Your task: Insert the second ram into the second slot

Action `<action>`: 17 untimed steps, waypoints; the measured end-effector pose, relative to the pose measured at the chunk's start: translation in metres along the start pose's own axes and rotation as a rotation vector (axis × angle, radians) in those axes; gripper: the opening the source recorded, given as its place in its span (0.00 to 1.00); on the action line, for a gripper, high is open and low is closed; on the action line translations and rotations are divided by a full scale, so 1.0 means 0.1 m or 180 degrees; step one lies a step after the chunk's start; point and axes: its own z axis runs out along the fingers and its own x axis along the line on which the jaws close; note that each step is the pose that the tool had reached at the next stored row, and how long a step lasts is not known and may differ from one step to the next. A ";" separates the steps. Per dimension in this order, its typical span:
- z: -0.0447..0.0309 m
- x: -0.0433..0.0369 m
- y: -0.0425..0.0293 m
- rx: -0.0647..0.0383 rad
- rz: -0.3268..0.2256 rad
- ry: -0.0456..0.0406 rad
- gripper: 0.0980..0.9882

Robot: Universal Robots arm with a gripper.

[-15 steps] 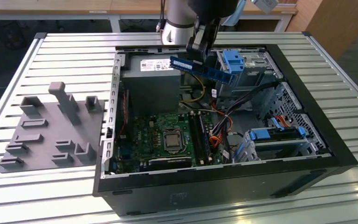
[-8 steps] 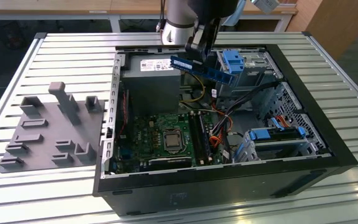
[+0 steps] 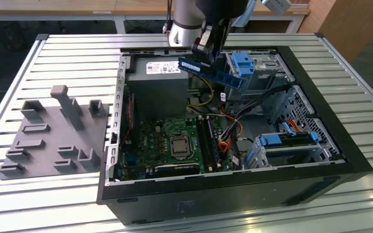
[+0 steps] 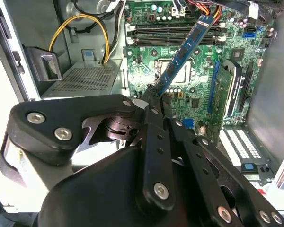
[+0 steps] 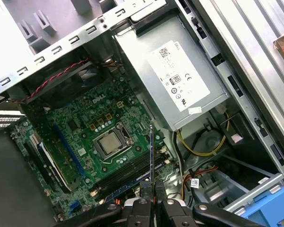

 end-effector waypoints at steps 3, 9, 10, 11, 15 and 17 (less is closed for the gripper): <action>0.000 0.000 0.000 0.0001 0.0068 -0.0002 0.04; 0.000 0.000 0.000 0.0003 0.0174 -0.0006 0.04; 0.001 0.000 0.000 0.0003 0.0196 -0.0007 0.04; 0.001 0.000 0.000 0.0003 0.0222 -0.0008 0.04; 0.003 0.000 0.000 0.0005 0.0347 -0.0012 0.04; 0.004 0.000 0.000 0.0007 0.0424 -0.0015 0.04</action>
